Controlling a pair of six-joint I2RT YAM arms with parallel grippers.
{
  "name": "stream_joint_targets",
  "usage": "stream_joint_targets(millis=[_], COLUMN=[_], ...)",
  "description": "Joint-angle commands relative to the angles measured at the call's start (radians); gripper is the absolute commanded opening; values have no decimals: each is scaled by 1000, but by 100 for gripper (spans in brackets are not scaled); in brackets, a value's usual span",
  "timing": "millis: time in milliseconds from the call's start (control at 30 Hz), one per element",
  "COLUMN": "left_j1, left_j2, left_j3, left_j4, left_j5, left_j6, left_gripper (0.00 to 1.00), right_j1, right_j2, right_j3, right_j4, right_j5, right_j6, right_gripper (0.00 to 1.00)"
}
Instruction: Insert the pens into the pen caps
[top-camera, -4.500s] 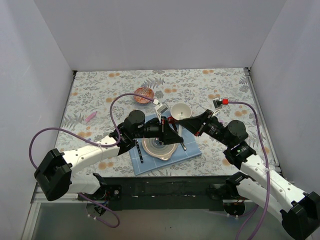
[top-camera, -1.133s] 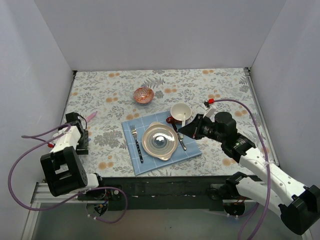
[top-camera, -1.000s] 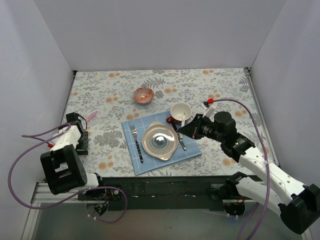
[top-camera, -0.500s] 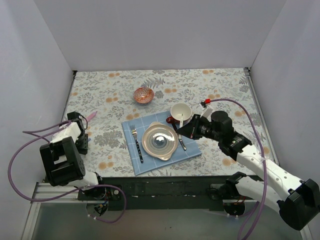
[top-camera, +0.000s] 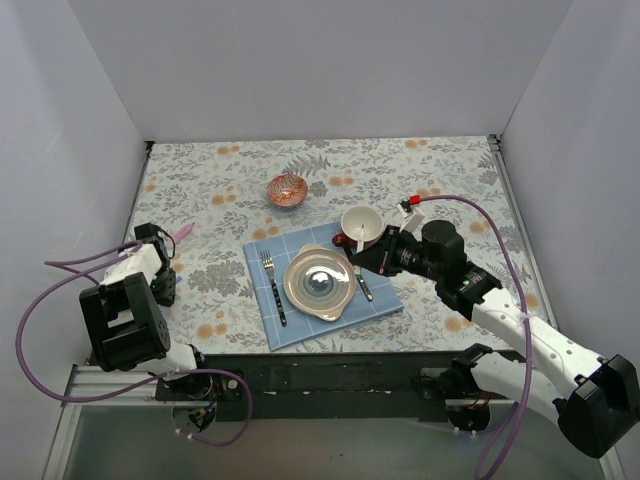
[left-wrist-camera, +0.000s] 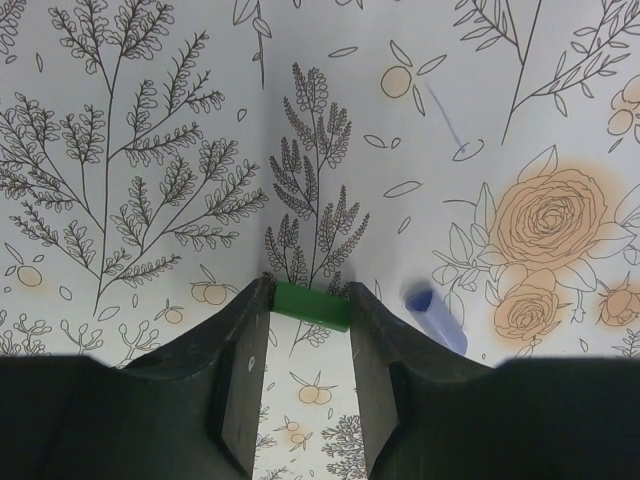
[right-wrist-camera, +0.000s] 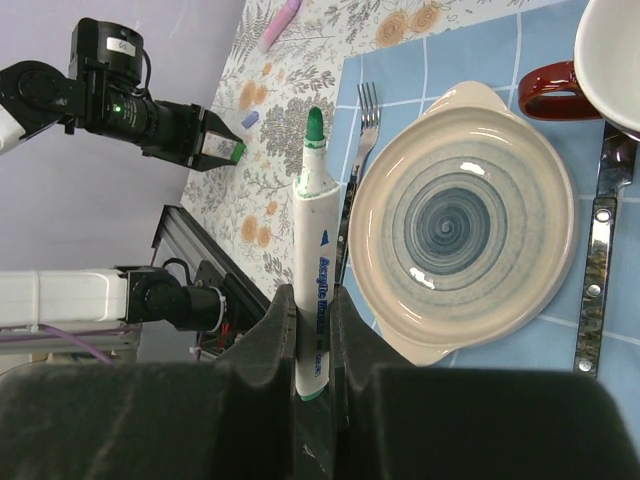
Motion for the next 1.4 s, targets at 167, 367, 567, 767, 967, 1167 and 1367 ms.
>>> stream_joint_targets(millis=[167, 367, 567, 767, 967, 1167, 1367], left_j1=[-36, -137, -243, -300, -332, -375, -402], left_j2=[37, 34, 34, 66, 91, 140, 204], left_j3=[12, 20, 23, 52, 43, 134, 238], left_j4=[75, 121, 157, 226, 387, 379, 237], left_j5=[-4, -21, -6, 27, 336, 538, 531], left_j6=[-334, -123, 63, 281, 705, 1027, 1328], left_gripper=[20, 11, 7, 2, 5, 18, 14], right_j1=[6, 6, 6, 6, 6, 7, 6], right_j2=[-83, -135, -196, -233, -238, -238, -287], right_j3=[1, -21, -53, -50, -32, -7, -16], right_j4=[52, 44, 62, 53, 56, 21, -8], right_j5=[10, 27, 45, 74, 76, 65, 102], right_j6=[-6, -14, -16, -39, -62, -77, -95], right_gripper=[1, 1, 1, 1, 1, 1, 1])
